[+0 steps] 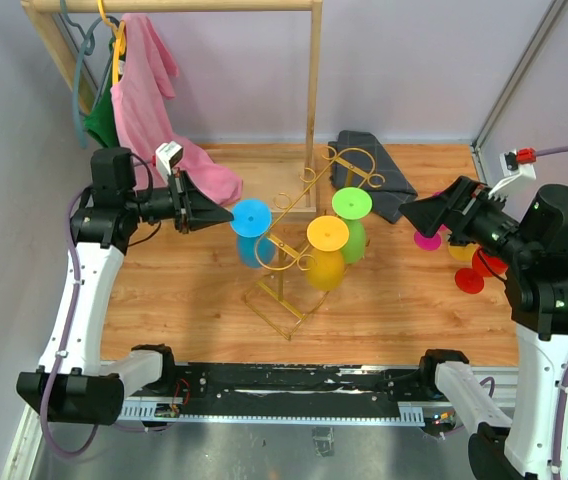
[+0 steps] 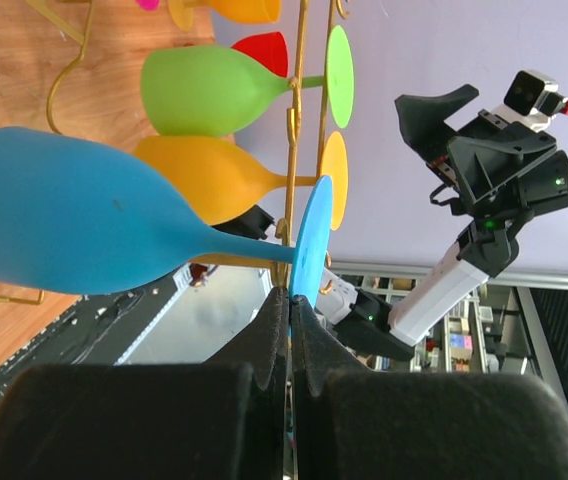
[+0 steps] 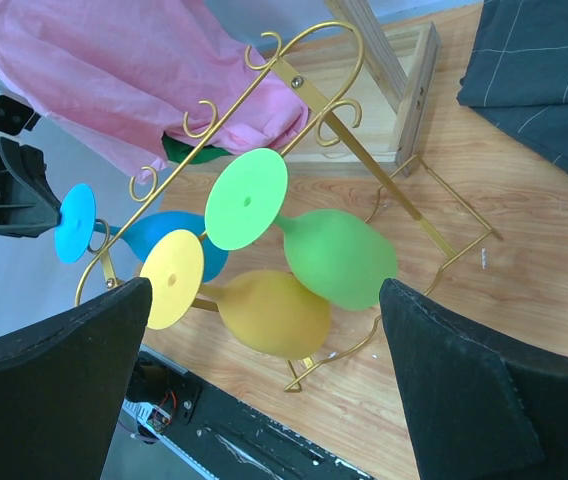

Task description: Take the wine glass off the wine glass rack

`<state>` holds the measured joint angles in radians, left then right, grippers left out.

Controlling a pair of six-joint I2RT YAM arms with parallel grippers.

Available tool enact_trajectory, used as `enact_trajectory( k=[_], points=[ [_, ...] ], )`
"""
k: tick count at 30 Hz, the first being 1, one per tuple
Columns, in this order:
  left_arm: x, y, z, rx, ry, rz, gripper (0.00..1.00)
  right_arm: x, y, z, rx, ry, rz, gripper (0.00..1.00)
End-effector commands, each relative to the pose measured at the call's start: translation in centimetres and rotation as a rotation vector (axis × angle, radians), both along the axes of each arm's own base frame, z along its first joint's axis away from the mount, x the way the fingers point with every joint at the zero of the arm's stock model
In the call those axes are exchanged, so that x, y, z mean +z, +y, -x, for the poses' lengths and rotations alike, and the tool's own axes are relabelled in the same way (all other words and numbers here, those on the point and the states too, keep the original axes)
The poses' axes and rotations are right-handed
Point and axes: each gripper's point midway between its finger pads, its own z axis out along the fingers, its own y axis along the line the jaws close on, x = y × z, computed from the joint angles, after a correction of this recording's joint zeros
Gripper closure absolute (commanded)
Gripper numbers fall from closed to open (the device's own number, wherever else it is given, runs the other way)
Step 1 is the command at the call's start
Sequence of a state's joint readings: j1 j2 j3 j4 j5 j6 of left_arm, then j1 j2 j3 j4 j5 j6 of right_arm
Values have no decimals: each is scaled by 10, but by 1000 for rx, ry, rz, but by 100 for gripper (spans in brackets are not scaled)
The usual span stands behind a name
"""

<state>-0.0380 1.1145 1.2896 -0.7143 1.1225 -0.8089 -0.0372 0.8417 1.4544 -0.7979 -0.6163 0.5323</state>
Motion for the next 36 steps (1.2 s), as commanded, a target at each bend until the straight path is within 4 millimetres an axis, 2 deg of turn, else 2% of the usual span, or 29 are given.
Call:
enact_trajectory(
  k=[1, 11, 15, 19, 24, 26, 28, 31, 33, 36],
  points=[
    [8, 4, -7, 1, -34, 28, 100, 3, 4, 5, 18, -15, -5, 2],
    [25, 10, -25, 9, -90, 35, 100, 4, 4, 10, 22, -21, 3, 1],
    [31, 20, -44, 39, -130, 27, 100, 4, 4, 10, 24, -25, 4, 1],
    [37, 31, -73, 71, -241, -32, 100, 4, 5, 9, 30, -23, 8, 1],
    [90, 40, -124, 107, -528, -133, 100, 8, 8, 0, 53, -36, 3, 2],
    [121, 38, -132, 106, -680, -169, 100, 20, 10, -5, 64, -61, -4, 2],
    [156, 32, -130, 101, -856, -203, 100, 43, 13, -11, 89, -105, -6, 1],
    [178, 14, -119, 83, -1090, -286, 100, 74, 17, -25, 125, -147, -12, 1],
    [181, -1, -109, 92, -1245, -383, 100, 93, 21, -37, 150, -163, -28, 1],
    [170, -33, -77, -2, -1408, -437, 100, 122, 29, -53, 205, -192, -80, 1]
  ],
)
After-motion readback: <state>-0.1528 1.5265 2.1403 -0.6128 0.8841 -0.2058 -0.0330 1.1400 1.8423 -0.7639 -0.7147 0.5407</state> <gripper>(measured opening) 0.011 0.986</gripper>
